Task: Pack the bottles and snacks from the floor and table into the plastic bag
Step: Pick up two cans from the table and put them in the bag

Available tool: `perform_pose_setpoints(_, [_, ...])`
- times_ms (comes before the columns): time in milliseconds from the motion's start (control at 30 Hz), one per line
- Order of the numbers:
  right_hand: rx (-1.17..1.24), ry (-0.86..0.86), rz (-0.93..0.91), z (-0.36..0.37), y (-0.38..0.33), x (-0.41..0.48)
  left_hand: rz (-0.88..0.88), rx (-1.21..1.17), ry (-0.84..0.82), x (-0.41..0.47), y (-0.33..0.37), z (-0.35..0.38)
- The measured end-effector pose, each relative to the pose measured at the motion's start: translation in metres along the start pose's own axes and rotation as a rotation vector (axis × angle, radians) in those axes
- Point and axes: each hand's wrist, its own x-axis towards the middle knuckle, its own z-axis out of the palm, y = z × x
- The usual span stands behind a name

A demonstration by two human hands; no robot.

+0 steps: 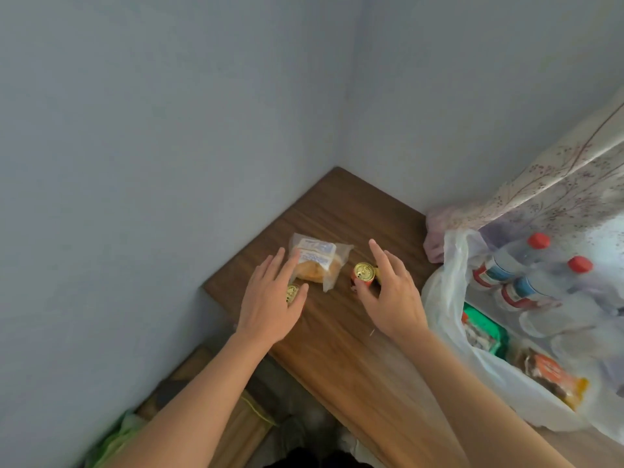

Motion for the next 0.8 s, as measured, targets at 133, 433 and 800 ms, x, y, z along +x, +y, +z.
perform_pose_setpoints(133, [0.028,0.035,0.041,0.031,0.021,0.012,-0.023,-0.053,0.003,0.001,-0.013,0.030])
perform_pose_setpoints(433, [0.020,0.020,0.039,0.096,0.058,0.029,-0.154,-0.242,0.012,-0.026,-0.051,0.099])
perform_pose_setpoints(800, [0.111,0.188,0.062,0.125,0.076,0.043,-0.154,-0.393,0.239,-0.026,-0.048,0.140])
